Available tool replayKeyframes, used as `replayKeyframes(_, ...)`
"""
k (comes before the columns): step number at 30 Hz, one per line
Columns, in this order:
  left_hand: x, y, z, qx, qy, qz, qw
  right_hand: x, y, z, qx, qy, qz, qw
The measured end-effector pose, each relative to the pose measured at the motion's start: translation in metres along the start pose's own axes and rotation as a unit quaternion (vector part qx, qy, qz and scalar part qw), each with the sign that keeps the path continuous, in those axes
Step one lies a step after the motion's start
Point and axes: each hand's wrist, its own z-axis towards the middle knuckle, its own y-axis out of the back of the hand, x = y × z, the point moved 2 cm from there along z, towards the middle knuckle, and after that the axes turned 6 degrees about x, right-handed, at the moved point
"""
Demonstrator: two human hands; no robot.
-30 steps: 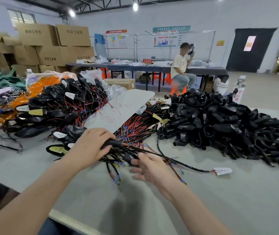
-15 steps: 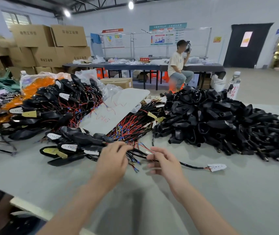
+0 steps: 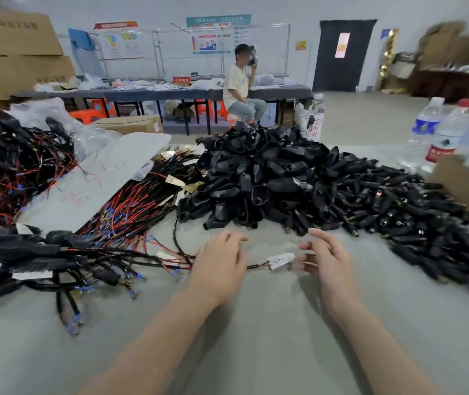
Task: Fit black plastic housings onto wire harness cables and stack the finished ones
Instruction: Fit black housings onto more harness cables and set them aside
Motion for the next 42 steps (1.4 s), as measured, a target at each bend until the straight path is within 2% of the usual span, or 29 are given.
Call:
replayKeyframes(4, 0.007, -0.006, 0.051, 0.005, 0.121, -0.077, 0.990, -0.001, 0.014, 0.014, 0.027, -0.042, 0.088, 0.995)
replayKeyframes(7, 0.004, -0.014, 0.074, 0.038, 0.144, -0.066, 0.987, -0.002, 0.017, 0.017, 0.041, -0.062, 0.121, 0.990)
replayKeyframes(10, -0.002, -0.017, 0.081, 0.057, 0.138, -0.052, 0.987, -0.004, 0.015, 0.018, 0.046, -0.070, 0.108, 0.991)
replayKeyframes(12, 0.002, -0.008, 0.081, 0.020, 0.107, -0.003, 0.994, -0.005, 0.012, 0.018, 0.052, -0.067, 0.077, 0.993)
replayKeyframes(14, 0.015, 0.012, 0.083, -0.063, 0.078, 0.041, 0.994, -0.006, 0.009, 0.018, 0.062, -0.059, 0.042, 0.995)
replayKeyframes(16, 0.043, 0.034, 0.087, -0.109, 0.104, 0.070, 0.986, -0.007, 0.006, 0.017, 0.072, -0.050, 0.015, 0.996)
replayKeyframes(18, 0.082, 0.051, 0.089, -0.078, 0.178, 0.146, 0.970, -0.008, 0.004, 0.016, 0.078, -0.041, -0.009, 0.996)
replayKeyframes(21, 0.135, 0.061, 0.080, 0.031, 0.267, 0.236, 0.934, -0.010, 0.001, 0.015, 0.089, -0.028, -0.052, 0.994)
replayKeyframes(23, 0.150, 0.061, 0.075, 0.062, 0.250, 0.271, 0.928, -0.011, -0.001, 0.014, 0.096, -0.020, -0.080, 0.992)
replayKeyframes(28, 0.147, 0.056, 0.078, 0.046, 0.211, 0.302, 0.929, -0.012, -0.003, 0.012, 0.095, 0.000, -0.146, 0.985)
replayKeyframes(34, 0.127, 0.089, 0.086, -0.065, 0.159, 0.238, 0.956, -0.014, -0.003, 0.012, 0.099, 0.019, -0.170, 0.980)
replayKeyframes(38, 0.095, 0.152, 0.098, -0.200, 0.158, 0.095, 0.962, -0.011, -0.003, 0.009, 0.097, 0.046, -0.228, 0.968)
replayKeyframes(42, 0.067, 0.203, 0.092, -0.308, 0.107, -0.068, 0.943, -0.006, -0.011, 0.005, 0.085, 0.070, -0.255, 0.961)
